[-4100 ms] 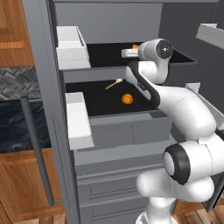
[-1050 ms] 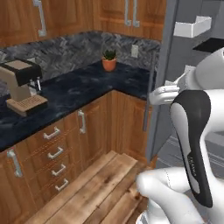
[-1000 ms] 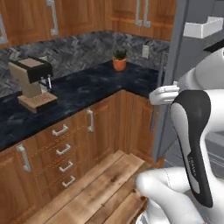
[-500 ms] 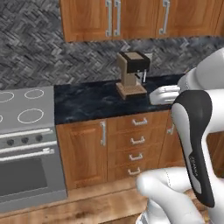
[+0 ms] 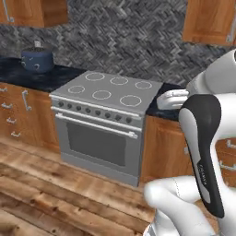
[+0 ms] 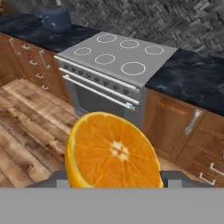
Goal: Pick the two oranges from the fridge and place them on the plate next to the blender to make a fruit smoothie.
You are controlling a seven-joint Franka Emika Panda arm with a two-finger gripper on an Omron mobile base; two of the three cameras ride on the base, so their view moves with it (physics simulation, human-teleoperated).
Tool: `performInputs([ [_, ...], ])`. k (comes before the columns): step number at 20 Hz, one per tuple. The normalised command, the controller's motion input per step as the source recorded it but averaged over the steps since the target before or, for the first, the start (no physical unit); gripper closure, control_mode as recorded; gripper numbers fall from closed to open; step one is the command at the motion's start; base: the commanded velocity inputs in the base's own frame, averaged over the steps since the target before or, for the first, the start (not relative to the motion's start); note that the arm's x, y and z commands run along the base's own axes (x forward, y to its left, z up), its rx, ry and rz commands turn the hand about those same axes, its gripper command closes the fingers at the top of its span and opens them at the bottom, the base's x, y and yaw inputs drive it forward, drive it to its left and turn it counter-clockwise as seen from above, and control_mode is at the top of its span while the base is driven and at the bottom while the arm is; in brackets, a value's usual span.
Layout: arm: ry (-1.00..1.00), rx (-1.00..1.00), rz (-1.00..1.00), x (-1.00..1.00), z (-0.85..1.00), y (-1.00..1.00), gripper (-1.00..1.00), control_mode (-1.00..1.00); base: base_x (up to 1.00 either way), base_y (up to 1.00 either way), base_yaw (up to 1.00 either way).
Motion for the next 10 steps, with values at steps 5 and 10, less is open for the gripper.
performInputs([
  [5,0.0,0.0,0.0,0.0,0.0,0.0,1.0,1.0,0.0,0.0,1.0],
  [10,0.0,0.0,0.0,0.0,0.0,0.0,1.0,1.0,0.0,0.0,1.0],
])
